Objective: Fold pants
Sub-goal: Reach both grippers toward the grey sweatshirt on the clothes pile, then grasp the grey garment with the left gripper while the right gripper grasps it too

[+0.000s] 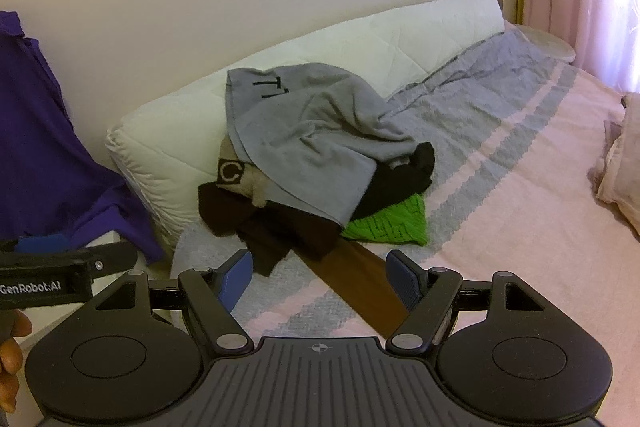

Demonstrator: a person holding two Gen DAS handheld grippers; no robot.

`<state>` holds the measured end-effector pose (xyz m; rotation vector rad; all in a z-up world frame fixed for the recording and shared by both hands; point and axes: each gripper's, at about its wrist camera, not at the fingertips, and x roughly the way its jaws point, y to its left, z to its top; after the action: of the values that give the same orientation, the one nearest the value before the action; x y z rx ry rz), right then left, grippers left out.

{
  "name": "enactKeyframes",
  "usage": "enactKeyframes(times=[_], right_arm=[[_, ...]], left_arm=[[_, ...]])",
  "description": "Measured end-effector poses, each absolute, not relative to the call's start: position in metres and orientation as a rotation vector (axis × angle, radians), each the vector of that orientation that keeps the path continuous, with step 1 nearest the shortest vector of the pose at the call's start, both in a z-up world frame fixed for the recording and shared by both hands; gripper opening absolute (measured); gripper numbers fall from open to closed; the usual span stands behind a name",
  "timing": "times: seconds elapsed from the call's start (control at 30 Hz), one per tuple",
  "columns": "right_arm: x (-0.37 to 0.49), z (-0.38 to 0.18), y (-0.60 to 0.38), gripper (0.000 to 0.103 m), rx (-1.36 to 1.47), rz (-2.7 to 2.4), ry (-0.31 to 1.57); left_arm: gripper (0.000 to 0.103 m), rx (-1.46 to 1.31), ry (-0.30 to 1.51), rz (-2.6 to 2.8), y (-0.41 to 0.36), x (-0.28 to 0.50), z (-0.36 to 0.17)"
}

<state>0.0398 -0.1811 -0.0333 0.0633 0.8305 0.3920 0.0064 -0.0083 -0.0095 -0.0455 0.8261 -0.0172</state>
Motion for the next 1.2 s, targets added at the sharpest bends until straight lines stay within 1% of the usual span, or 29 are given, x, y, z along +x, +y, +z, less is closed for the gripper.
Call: enactKeyframes(times=[0.37, 0.57, 0.73, 0.9, 1.1, 1.13, 1.2], right_arm=[[0.068, -0.045, -0.222, 0.071, 0.035, 0.411, 0.857], [0.108, -0.055, -0.238, 0.071, 0.029, 0.409, 0.850], [0.159, -0.067, -0.230, 0.071, 0.016, 0.425, 0.844], [0.234, -0.083, -0.209, 0.071, -0.022, 0.450, 0.815], [0.340, -0.131, -0.171, 0.071, -0.080, 0.467, 0.841], [0.371, -0.148, -0.162, 0.071, -0.093, 0.473, 0.849], [0.386, -0.155, -0.157, 0.071, -0.099, 0.477, 0.848]], left_arm=[[0.102, 0.007, 0.847, 0.007, -0.036, 0.027, -0.017], [0.102, 0.093, 0.823, -0.003, -0.031, 0.072, -0.015], [0.102, 0.252, 0.820, -0.076, -0.024, 0.149, -0.025], [0.102, 0.372, 0.783, -0.193, -0.019, 0.259, -0.052], [0.101, 0.520, 0.729, -0.236, -0.007, 0.380, -0.100], [0.101, 0.534, 0.720, -0.222, -0.001, 0.398, -0.104], [0.100, 0.565, 0.701, -0.191, 0.010, 0.425, -0.111]])
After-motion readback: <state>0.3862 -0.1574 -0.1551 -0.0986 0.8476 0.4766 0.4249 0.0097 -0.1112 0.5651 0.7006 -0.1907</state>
